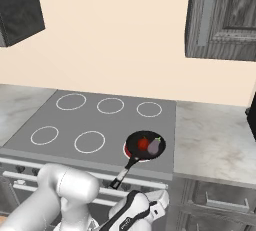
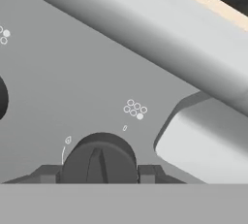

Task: Put the eggplant and bell pepper in the pan. Then turn on the front right burner and set the heat to medium.

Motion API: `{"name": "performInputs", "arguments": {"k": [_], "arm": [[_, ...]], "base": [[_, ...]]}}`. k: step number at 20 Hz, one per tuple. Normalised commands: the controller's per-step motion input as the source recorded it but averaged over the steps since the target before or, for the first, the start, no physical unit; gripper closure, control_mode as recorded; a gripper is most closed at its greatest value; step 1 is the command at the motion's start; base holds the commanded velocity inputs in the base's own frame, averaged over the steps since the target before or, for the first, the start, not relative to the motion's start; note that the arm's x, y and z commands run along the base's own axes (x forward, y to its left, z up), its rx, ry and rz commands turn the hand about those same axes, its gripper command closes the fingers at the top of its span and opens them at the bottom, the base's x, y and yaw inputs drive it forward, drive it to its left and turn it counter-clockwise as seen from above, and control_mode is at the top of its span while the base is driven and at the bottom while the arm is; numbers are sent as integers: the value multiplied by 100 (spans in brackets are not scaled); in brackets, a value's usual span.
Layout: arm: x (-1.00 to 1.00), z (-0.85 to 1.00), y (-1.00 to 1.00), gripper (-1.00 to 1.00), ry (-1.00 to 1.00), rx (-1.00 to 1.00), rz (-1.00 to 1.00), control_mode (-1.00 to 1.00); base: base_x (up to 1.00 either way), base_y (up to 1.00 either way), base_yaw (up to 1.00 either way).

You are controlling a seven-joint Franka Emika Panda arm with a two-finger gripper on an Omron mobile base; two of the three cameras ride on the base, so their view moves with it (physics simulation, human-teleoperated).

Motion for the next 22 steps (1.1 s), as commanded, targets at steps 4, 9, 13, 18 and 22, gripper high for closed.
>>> {"name": "performInputs", "arguments": {"k": [4,9,13,18,22], "arm": [[0,-6,-14,100,2,-18,0,-100],[0,-39,-13,100,0,-17,0,-100],[0,-21,-15,100,-1,-23,0,-100],[-1,-21,-16,100,-1,-26,0,-100],[-2,-18,-18,100,0,-27,0,-100]], "base": [[0,0,0],[0,0,0],[0,0,0],[0,0,0],[0,0,0]]}}
